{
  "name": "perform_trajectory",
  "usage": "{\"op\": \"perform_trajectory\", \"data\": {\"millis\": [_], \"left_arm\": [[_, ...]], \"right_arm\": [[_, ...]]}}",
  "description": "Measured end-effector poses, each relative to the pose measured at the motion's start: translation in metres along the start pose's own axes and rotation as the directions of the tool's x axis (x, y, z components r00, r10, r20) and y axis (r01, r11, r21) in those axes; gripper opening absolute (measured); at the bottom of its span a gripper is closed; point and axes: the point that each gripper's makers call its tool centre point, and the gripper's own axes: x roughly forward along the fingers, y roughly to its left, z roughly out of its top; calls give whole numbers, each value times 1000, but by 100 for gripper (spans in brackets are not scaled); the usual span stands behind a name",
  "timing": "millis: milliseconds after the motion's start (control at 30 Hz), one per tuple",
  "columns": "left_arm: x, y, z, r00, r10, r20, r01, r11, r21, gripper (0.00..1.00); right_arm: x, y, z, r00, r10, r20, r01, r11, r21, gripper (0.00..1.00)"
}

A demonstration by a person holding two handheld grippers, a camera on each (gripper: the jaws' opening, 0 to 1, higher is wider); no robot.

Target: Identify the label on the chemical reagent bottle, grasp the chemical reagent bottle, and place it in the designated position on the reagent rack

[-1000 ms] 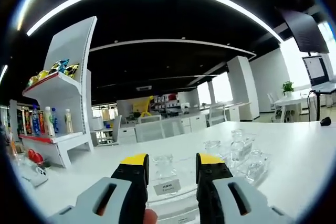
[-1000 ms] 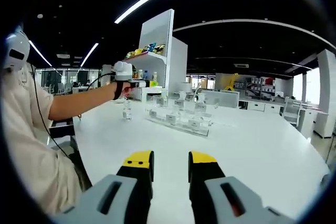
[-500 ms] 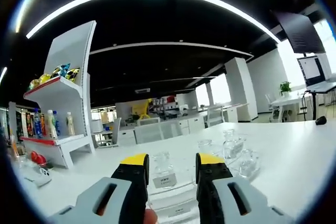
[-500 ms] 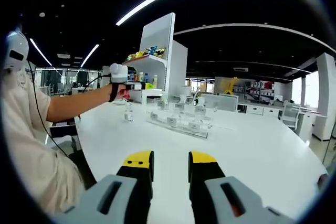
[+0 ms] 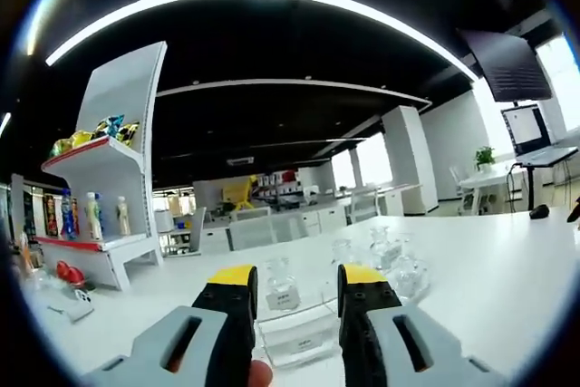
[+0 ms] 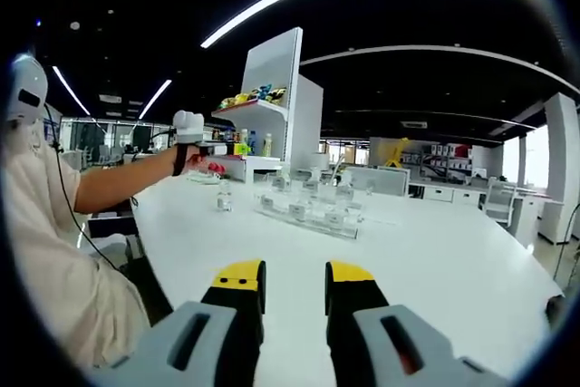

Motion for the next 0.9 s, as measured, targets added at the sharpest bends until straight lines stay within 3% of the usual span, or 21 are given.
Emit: {"op": "perform_trajectory", "data": {"millis": [100,500,733,900], "left_arm": [[-13,4,2,1000,-2,5,2,999,45,36],[-59,25,12,1000,-4,27,3,998,56,36],[-88,14,7,998,-65,-13,66,994,90,36],[-106,12,8,996,-84,-1,84,993,77,36]], "right_arm": [[-1,2,1,1000,3,2,-3,1000,-4,26],[-2,5,-1,1000,7,-15,-7,1000,-17,26],[-4,9,3,1000,10,-17,-10,1000,-25,26],[-4,9,3,1000,8,-21,-8,1000,-25,27]]}}
